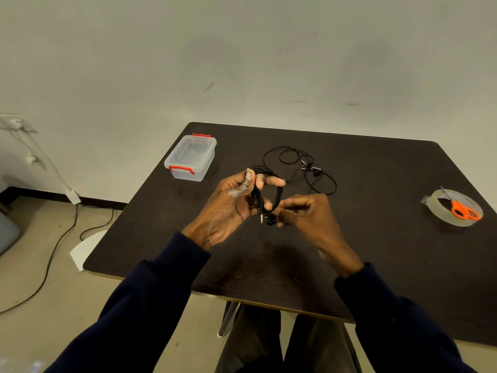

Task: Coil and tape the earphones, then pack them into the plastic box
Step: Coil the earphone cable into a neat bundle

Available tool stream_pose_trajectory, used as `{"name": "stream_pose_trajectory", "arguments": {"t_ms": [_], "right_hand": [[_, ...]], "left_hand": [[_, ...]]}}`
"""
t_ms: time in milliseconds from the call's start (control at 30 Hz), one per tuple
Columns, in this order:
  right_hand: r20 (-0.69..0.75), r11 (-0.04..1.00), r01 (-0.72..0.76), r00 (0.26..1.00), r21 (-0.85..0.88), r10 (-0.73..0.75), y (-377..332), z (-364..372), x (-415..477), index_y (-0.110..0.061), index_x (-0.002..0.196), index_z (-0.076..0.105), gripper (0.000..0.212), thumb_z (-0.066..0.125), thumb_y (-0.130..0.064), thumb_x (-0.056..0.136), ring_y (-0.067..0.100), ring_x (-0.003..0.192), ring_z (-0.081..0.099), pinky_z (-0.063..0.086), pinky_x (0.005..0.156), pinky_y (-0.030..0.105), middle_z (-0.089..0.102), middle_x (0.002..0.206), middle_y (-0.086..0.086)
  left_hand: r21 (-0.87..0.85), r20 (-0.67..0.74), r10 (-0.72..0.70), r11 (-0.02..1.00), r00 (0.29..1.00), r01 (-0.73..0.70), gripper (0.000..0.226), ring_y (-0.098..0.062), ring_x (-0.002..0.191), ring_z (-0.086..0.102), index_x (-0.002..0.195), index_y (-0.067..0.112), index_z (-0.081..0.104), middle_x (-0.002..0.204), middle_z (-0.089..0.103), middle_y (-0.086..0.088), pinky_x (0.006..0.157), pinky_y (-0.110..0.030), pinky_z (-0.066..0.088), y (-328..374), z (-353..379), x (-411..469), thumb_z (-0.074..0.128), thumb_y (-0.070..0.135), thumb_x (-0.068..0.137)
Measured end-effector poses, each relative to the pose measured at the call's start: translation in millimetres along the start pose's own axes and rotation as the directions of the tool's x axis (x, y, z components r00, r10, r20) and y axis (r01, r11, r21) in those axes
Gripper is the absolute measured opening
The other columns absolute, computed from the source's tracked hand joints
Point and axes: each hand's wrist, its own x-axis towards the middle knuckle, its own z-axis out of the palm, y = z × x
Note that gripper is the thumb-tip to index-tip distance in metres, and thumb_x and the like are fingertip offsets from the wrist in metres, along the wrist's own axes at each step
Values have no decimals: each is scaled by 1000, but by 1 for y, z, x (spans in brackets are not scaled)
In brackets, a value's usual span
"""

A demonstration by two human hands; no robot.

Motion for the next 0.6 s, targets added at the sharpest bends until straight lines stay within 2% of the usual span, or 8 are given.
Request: {"name": "stream_pose_trajectory", "arguments": {"t_ms": [100,200,300,367,400,500,600], "right_hand": [[-45,970,-66,996,233,79,-7,3,-1,0,95,77,8,75,0,87,25,80,76,61,73,30,79,89,15],[-104,900,-101,982,425,159,-16,5,0,-1,92,76,8,71,3,88,23,87,76,60,74,26,78,93,16],[-92,816,-125,973,564,213,-19,5,4,8,98,73,12,63,5,91,30,95,76,59,78,30,77,99,21],[-36,739,-151,972,657,231,-19,5,4,18,111,66,33,63,-1,84,38,105,73,59,83,32,72,111,30],[-2,725,-163,975,669,221,-20,4,3,20,114,64,38,63,-3,83,39,109,71,59,85,33,71,115,31],[32,798,-158,985,581,172,-21,7,-2,11,113,70,26,69,-4,91,30,111,72,57,95,35,75,114,22],[5,831,-178,978,527,207,-21,10,-3,3,110,75,28,76,-6,84,26,109,73,56,98,38,77,110,16]], "left_hand": [[19,22,5,1000,1000,-5,34,-20,71,65,88,8,53,123,69,-17,82,-47,58,-1,-2,1,34,26,110],[34,3,-8,999,1000,8,31,-20,73,64,87,8,53,123,69,-19,76,-37,58,-3,-1,0,38,26,108],[33,-33,-21,999,999,22,33,-24,81,63,86,8,55,123,69,-21,73,-33,57,-6,-3,2,39,24,109],[35,-43,-25,999,999,26,33,-27,85,61,85,8,55,122,70,-20,73,-33,57,-7,-4,3,40,25,109],[35,-49,-30,999,998,32,33,-26,84,61,86,8,55,120,71,-18,73,-33,57,-8,-5,3,39,25,110],[60,-67,-42,997,997,47,33,-24,77,62,89,7,57,113,70,-16,74,-34,58,-9,-7,4,39,25,111],[66,-53,-50,996,997,53,33,-24,77,62,90,6,57,118,69,-17,74,-34,58,-10,-8,3,38,23,111]]}}
